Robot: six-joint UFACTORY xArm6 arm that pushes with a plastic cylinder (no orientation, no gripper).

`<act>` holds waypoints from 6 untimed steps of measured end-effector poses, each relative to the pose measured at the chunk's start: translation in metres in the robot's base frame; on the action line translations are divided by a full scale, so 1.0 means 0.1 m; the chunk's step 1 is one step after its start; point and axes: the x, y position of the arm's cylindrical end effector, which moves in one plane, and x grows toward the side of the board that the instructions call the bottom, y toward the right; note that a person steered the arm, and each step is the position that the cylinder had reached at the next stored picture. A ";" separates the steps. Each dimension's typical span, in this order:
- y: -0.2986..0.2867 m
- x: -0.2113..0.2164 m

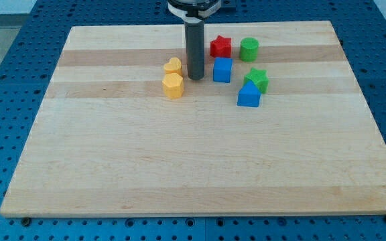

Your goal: Push the red star towards the top center

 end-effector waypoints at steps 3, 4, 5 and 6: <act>0.79 0.00; 0.72 0.00; 0.55 -0.13; 0.55 -0.33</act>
